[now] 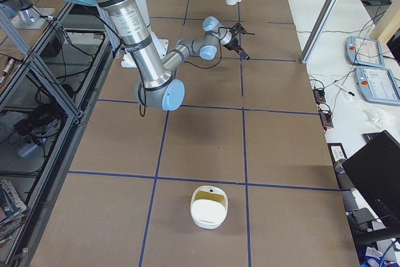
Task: Left arm hands cup to right arm to dump lemon
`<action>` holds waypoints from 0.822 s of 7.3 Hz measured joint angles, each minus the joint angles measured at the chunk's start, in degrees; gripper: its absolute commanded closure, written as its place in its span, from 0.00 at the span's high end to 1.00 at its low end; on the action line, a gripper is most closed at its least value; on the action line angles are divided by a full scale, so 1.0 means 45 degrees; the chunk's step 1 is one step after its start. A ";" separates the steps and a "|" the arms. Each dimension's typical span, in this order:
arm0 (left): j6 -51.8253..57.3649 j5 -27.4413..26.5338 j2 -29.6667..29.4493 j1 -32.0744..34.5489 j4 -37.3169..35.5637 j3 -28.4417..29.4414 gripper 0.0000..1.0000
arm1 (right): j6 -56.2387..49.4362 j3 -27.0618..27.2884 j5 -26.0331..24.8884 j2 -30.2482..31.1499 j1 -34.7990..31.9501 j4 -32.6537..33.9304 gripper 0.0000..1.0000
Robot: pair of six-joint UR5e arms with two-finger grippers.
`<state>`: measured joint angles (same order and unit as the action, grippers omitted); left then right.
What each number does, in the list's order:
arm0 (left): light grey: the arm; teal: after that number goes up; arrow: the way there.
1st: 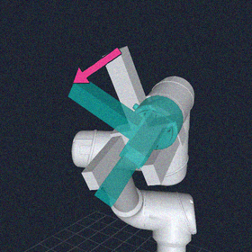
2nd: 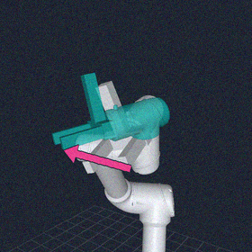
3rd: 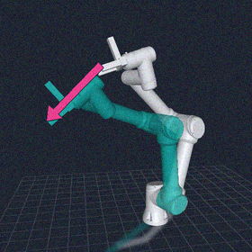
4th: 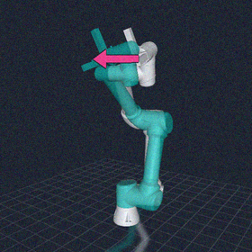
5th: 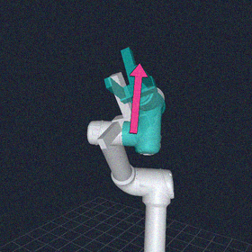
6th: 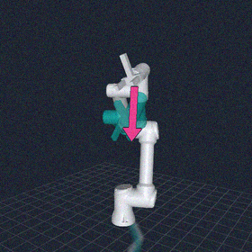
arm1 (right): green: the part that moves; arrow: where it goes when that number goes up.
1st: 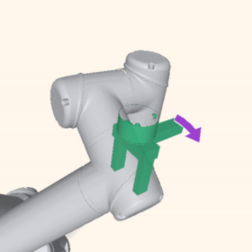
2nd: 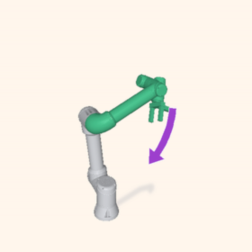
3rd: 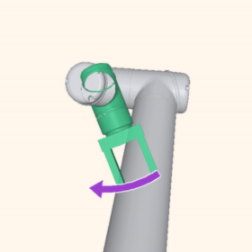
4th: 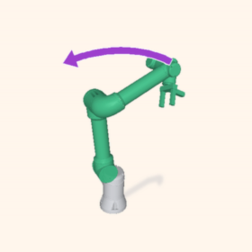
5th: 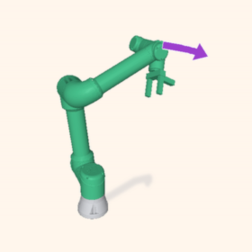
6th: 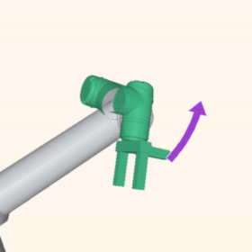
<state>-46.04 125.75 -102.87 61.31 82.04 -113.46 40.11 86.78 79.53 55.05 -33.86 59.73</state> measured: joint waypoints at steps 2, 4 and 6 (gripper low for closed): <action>0.0002 -0.0170 0.2286 -0.0041 0.1770 -0.0309 0.00 | -0.0098 0.0024 0.5053 0.0273 -0.2796 0.1331 0.98; -0.0055 -0.0188 0.3423 -0.0076 0.3756 0.0408 0.00 | -0.1116 0.0043 0.8779 0.0966 -0.5210 0.2157 1.00; -0.0075 -0.0178 0.3576 -0.0088 0.5933 0.2111 0.39 | -0.3628 -0.0008 1.0500 0.1708 -0.6914 0.2804 1.00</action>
<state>-46.38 124.95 -86.77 60.91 108.73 -103.96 23.78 86.75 126.78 62.73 -64.97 72.35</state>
